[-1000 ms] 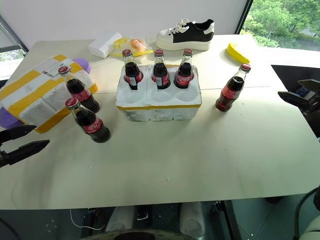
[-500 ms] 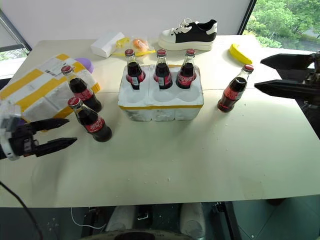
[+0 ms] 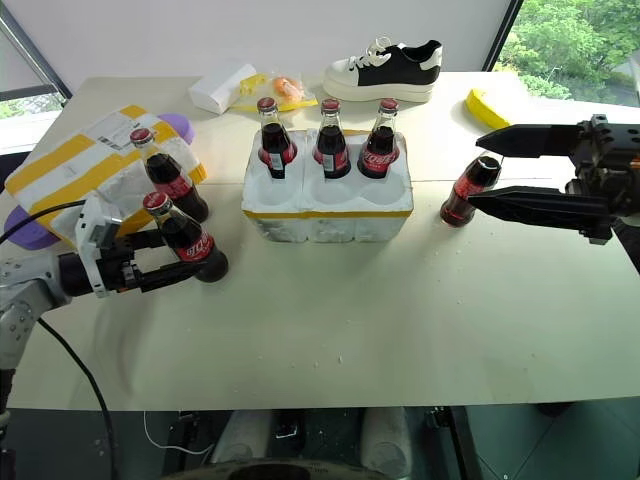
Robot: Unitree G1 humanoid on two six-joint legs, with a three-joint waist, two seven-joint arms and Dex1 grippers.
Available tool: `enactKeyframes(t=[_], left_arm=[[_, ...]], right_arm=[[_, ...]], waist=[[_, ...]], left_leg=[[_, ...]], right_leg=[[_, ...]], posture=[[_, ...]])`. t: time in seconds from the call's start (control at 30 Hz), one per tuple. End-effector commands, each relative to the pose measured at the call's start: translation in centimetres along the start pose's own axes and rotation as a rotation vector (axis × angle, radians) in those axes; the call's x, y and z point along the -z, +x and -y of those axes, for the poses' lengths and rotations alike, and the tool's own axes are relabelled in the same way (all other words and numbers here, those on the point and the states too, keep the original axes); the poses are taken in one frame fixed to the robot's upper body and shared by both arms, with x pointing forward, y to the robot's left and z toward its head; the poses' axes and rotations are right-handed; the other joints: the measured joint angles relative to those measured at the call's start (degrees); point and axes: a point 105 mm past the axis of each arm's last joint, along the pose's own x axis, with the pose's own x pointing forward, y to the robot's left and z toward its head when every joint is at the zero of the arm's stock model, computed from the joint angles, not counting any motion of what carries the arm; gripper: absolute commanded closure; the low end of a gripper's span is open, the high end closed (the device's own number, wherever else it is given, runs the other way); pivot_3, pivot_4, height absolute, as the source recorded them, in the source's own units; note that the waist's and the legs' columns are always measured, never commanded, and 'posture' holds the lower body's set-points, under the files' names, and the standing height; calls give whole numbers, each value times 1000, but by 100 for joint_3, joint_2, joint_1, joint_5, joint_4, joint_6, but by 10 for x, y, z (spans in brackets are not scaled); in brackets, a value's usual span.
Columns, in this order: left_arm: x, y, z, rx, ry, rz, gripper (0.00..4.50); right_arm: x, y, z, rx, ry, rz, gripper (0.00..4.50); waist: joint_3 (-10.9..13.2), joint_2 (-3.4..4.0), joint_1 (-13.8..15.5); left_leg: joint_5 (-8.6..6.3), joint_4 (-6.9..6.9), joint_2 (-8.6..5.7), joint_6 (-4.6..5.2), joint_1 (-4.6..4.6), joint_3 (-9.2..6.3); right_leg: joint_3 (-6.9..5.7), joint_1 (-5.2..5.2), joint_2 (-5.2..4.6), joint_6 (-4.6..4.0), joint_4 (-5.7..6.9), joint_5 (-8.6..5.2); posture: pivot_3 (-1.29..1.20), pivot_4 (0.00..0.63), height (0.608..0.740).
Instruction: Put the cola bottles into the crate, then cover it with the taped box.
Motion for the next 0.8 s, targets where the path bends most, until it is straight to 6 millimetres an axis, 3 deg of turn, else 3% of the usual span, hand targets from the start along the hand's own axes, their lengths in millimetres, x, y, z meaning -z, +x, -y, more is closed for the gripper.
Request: enactKeyframes(t=[0.03, 0.2, 0.3, 0.37, 0.5, 0.6, 0.8], left_arm=[[-5, 7, 1, 2, 39, 19, 37], [-4, 16, 5, 22, 30, 37, 37], [-6, 13, 7, 35, 14, 51, 828], [-7, 12, 8, 35, 13, 53, 1603], [-16, 8, 8, 38, 10, 54, 1646], [-33, 4, 13, 73, 19, 72, 1646], [-78, 14, 43, 257, 215, 38, 1646]], right_arm=[[-11, 1, -10, -18, -51, 28, 0], [-9, 5, -10, -22, -51, 29, 0], [-9, 6, -10, -20, -49, 37, 0], [-9, 6, -10, -19, -47, 41, 0], [-7, 9, -8, -14, -44, 43, 0], [-4, 10, -7, -10, -44, 37, 0], [0, 13, -11, -30, -37, 31, 0]], waist=[[0, 0, 3], [-1, -6, 5], [-1, -7, 4], [-1, -7, 5], [-1, -9, -1], [1, -11, 2], [9, -28, 35]], left_leg=[[0, 0, 0, 0, 0, 0], [0, 1, 0, 1, 0, -1], [0, 1, -1, 1, 0, -2], [0, 2, -1, 1, 0, -2], [0, 2, 0, 2, 0, -3], [0, 2, 0, 1, 0, -3], [1, 11, -1, 1, -11, -10]], right_leg=[[0, 0, 0, 0, 0, 0], [0, 3, -1, 0, 0, 0], [0, 3, 0, 0, 0, 0], [0, 3, 0, 0, 0, 0], [0, 4, 0, 0, 0, 0], [0, 3, 2, 0, 0, 0], [-2, 3, 4, 1, 0, 0]], posture=[[0, 150, 740], [0, 150, 740], [0, 150, 740], [0, 150, 740], [0, 150, 740], [0, 150, 740], [0, 150, 740]])
